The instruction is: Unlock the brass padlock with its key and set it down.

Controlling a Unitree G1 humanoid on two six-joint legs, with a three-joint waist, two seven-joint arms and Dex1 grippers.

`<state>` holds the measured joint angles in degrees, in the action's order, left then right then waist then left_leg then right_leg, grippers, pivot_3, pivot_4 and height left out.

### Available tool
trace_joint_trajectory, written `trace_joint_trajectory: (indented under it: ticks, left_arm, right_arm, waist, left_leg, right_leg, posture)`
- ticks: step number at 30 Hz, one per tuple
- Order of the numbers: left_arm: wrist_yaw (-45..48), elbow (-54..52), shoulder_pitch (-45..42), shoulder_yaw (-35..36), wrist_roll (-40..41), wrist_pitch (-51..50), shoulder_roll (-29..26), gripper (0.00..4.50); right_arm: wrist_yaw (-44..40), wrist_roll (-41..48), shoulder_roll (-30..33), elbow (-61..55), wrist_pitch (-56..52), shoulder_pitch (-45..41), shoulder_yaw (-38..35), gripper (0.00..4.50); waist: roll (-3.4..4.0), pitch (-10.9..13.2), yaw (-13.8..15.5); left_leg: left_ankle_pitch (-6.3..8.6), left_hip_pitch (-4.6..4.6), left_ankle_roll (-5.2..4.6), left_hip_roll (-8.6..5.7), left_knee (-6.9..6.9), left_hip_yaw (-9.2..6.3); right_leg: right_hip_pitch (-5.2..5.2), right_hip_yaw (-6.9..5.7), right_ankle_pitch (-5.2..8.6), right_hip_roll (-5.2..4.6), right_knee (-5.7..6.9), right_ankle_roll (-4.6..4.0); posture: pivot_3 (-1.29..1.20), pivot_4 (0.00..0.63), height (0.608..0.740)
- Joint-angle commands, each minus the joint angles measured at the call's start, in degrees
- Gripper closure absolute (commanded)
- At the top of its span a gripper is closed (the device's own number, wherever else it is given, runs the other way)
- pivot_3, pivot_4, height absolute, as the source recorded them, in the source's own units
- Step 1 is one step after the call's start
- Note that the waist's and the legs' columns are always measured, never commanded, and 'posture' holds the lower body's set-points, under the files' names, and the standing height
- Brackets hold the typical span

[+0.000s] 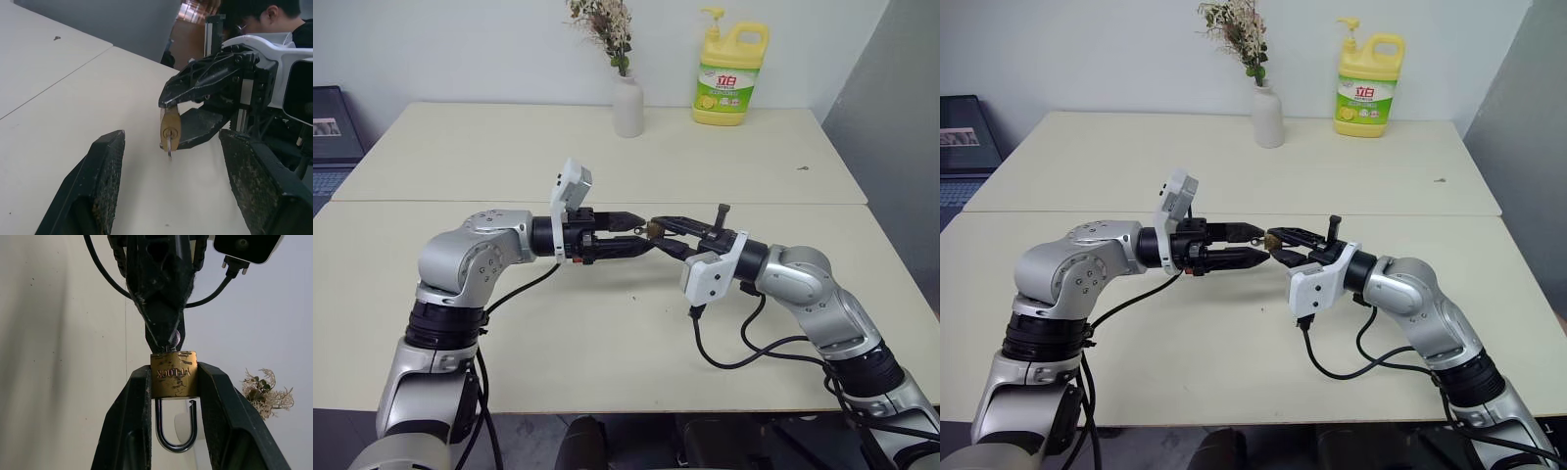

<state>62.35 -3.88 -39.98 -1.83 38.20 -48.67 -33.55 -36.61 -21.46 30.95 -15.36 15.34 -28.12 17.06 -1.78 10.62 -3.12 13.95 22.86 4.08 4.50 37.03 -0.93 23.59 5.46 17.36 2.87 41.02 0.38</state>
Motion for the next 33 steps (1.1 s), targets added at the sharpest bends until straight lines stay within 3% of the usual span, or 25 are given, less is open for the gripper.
trace_joint_trajectory:
  ticks: [1,6,7,9,17,29,33]
  left_arm:
    - [0.0,-0.5,-1.6,0.5,-0.2,1.7,0.2,1.28]
    - [0.4,0.2,-1.9,-0.2,-0.6,2.2,0.3,1.28]
    - [0.6,0.5,-2.1,-0.4,-0.8,2.6,0.4,1.47]
    - [0.6,0.9,-2.5,-0.5,-0.9,2.9,0.7,1.86]
    - [1.5,1.8,-2.7,-1.5,-1.7,3.6,1.3,4.31]
    - [2.4,3.1,-3.1,-1.5,-2.0,4.2,1.3,4.33]
    - [2.8,3.1,-3.2,-1.2,-1.4,4.0,1.3,4.33]
  right_arm:
    - [0.0,0.7,-0.2,-2.3,0.3,-0.8,-0.8,3.57]
    - [0.0,0.7,-0.2,-2.4,0.4,-0.8,-0.8,3.57]
    - [-0.1,0.7,-0.2,-2.4,0.4,-0.8,-0.8,3.57]
    - [-0.1,0.7,-0.2,-2.5,0.4,-0.8,-0.8,3.57]
    - [-0.2,0.7,-0.1,-2.9,0.9,-0.8,-0.8,3.57]
    - [0.4,-0.7,0.1,-2.6,1.7,-1.1,-1.0,3.57]
    - [-0.7,-0.3,1.4,-2.5,0.0,0.4,-1.9,2.24]
  waist:
    - [0.0,0.0,0.0]
    - [0.0,0.0,0.0]
    - [0.0,0.0,0.0]
    - [0.0,0.0,0.0]
    - [0.0,0.0,0.0]
    - [0.0,0.0,0.0]
    - [0.0,0.0,0.0]
  left_leg:
    - [0.0,0.0,0.0,0.0,0.0,0.0]
    - [0.0,-0.01,0.0,0.0,0.0,0.0]
    - [0.0,-0.01,0.0,0.0,0.0,0.0]
    - [0.0,-0.01,0.0,0.0,0.0,0.0]
    - [0.0,-0.02,0.0,-0.01,0.0,0.0]
    - [0.0,-0.01,0.0,-0.01,0.0,0.0]
    - [0.0,-0.01,0.0,-0.01,0.0,0.0]
  right_leg:
    - [0.0,0.0,0.0,0.0,0.0,0.0]
    - [-0.01,0.0,0.0,0.0,0.0,0.0]
    - [-0.01,0.0,0.0,0.0,0.0,0.0]
    - [-0.01,0.0,0.0,0.0,0.0,0.0]
    - [-0.01,0.0,0.0,0.0,0.0,0.0]
    - [-0.02,0.0,0.0,0.0,-0.01,0.0]
    - [-0.02,0.0,0.0,0.0,0.0,0.0]
  posture:
    - [0.0,0.15,0.74]
    - [0.0,0.15,0.74]
    - [0.0,0.15,0.74]
    - [0.0,0.15,0.74]
    - [0.0,0.15,0.74]
    - [0.0,0.15,0.74]
    - [0.0,0.15,0.74]
